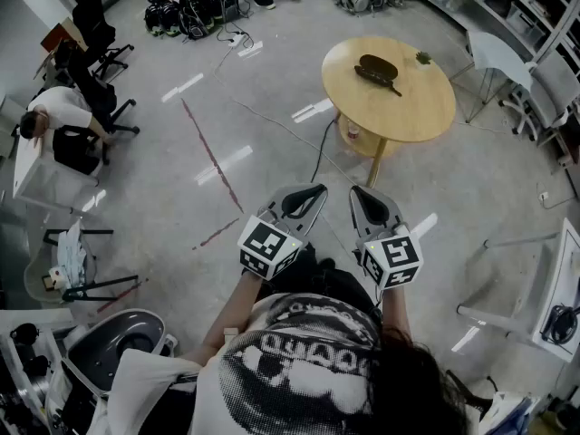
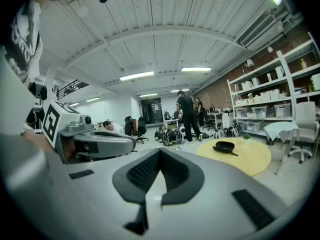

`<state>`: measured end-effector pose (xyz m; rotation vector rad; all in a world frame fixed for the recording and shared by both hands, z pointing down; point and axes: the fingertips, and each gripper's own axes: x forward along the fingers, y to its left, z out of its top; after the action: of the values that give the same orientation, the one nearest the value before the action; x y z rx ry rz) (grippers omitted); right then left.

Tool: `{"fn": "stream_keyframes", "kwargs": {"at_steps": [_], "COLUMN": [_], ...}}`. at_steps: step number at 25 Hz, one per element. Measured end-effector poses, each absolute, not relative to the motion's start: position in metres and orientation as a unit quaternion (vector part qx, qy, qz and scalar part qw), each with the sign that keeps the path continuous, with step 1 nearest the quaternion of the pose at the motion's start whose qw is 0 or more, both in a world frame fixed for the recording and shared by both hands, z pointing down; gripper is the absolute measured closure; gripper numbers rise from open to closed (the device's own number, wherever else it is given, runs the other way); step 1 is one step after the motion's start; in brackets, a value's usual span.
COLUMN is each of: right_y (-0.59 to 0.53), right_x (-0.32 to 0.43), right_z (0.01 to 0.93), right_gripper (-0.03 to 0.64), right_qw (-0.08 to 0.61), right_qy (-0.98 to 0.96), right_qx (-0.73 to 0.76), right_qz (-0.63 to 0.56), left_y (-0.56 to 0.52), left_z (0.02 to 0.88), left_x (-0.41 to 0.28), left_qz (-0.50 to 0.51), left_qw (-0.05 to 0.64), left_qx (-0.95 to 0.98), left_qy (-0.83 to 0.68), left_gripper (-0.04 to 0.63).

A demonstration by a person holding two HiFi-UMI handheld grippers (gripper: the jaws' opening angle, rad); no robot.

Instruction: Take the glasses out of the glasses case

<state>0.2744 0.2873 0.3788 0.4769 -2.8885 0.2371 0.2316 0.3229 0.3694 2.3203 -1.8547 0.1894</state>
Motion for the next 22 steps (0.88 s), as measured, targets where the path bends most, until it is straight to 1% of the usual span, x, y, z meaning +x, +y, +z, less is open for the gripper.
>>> {"fn": "stream_keyframes", "kwargs": {"at_steps": [14,22], "right_y": [0.255,0.229], "right_x": [0.279,0.248], "right_z": [0.376,0.386], "right_gripper": [0.62,0.62], "right_qw": [0.073,0.083], "right_qy": [-0.976,-0.975], "right_qx": [0.179,0.172], "right_qz": [0.103,0.115], "left_y": [0.303,0.277], "left_z": [0.365,0.374], "left_x": [0.236,0.209], "left_qz": [0.081,0.086], "left_qw": [0.077,0.091], "left_qx": [0.781,0.777], "left_qy": [-0.614,-0.617], "left_gripper": [0.577,0.577]}}
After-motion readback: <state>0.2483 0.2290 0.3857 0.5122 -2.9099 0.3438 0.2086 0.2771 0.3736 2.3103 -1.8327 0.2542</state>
